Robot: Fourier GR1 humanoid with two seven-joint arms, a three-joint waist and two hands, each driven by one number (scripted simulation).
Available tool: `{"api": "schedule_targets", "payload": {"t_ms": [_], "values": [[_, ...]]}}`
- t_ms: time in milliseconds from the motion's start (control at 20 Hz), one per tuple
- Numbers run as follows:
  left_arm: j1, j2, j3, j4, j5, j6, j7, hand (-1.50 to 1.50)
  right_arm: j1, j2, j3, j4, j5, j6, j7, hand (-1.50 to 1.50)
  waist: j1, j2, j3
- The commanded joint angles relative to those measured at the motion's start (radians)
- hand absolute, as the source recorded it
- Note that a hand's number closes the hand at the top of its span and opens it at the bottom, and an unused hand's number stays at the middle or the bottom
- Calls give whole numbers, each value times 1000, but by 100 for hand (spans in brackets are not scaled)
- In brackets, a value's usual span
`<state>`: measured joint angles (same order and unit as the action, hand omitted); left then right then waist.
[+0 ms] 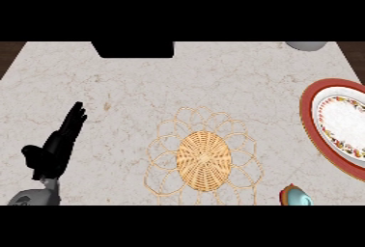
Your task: Pick the squash from the placemat and place it in the plate
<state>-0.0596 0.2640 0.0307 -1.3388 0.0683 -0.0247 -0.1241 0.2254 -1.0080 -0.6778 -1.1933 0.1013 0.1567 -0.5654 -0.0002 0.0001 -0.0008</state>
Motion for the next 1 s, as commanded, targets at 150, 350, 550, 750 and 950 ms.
{"api": "schedule_targets", "payload": {"t_ms": [150,350,550,750,950], "values": [[25,34,32,20,11,-66,-38,0,-133,74,133,-127,40,25,167,150,7,1,0],[9,-1,20,39,-9,-49,-49,0,-203,173,238,-192,98,-26,246,150,5,1,0],[10,-26,7,-24,-12,-27,15,0,-334,220,354,-218,186,-75,385,150,15,1,1],[-1,-48,-9,-73,-59,23,52,0,-442,258,410,-126,254,-84,409,150,14,1,1],[-34,-53,12,41,-47,-4,-23,0,-521,365,370,-42,176,-123,507,-150,10,3,1]]}}
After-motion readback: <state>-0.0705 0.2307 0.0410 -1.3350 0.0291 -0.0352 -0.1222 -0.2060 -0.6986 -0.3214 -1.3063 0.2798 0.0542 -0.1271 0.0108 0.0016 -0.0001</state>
